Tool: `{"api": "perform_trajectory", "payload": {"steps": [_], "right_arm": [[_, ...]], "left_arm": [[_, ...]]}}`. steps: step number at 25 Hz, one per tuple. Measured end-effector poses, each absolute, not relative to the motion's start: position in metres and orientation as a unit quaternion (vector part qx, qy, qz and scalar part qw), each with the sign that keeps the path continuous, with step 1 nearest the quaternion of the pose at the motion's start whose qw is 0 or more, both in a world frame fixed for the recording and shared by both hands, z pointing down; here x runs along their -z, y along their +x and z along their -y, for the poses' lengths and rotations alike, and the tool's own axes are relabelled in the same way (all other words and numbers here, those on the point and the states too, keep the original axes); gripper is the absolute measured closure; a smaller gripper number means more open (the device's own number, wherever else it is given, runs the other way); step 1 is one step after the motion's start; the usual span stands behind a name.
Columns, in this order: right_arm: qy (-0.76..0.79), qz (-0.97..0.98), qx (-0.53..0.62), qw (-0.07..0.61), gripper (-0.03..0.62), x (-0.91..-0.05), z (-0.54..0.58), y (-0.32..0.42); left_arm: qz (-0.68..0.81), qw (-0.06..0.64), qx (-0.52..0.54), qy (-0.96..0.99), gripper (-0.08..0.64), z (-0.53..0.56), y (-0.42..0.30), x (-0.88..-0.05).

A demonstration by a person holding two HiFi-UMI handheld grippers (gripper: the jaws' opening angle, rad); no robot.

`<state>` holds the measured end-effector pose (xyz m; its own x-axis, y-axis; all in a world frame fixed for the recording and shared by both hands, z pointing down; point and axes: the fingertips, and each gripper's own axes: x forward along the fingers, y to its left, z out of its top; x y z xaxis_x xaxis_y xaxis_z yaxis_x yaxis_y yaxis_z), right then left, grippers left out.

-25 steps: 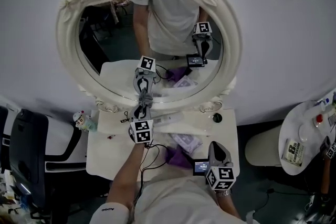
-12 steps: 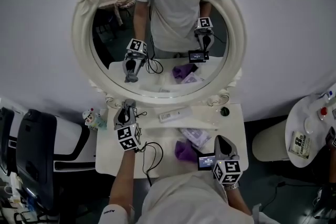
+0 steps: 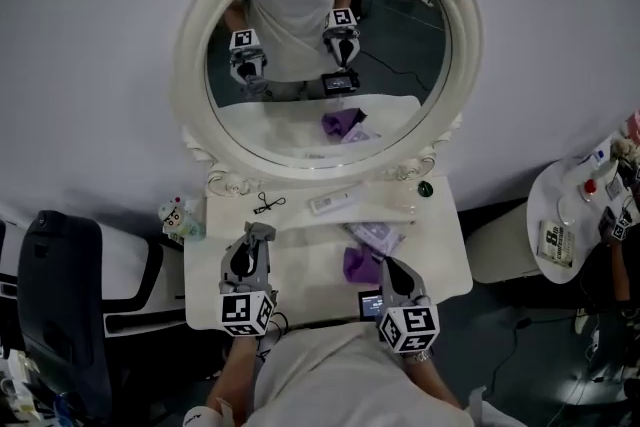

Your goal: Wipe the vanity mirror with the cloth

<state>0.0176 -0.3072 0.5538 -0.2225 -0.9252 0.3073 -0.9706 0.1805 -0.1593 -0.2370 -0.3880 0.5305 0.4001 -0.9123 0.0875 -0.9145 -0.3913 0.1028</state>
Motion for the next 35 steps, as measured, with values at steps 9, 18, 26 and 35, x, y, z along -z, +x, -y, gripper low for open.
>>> {"api": "perform_trajectory", "payload": {"steps": [9,18,26,35], "right_arm": [[0.657,0.736,-0.150,0.064,0.584,-0.537,0.240,-0.032],[0.697,0.697,-0.151,0.074,0.584,-0.536,0.169,-0.010],[0.729,0.672,-0.129,0.016,0.584,-0.525,0.090,0.041],[0.747,0.640,-0.181,-0.001,0.584,-0.559,-0.052,0.118]], "left_arm": [[0.399,0.139,-0.005,0.906,0.479,0.273,-0.178,-0.559],[0.310,0.109,-0.004,0.944,0.479,0.241,-0.140,-0.539],[0.286,0.107,-0.003,0.952,0.479,0.160,-0.075,-0.531],[0.286,0.132,-0.010,0.949,0.479,0.024,0.000,-0.537]]}}
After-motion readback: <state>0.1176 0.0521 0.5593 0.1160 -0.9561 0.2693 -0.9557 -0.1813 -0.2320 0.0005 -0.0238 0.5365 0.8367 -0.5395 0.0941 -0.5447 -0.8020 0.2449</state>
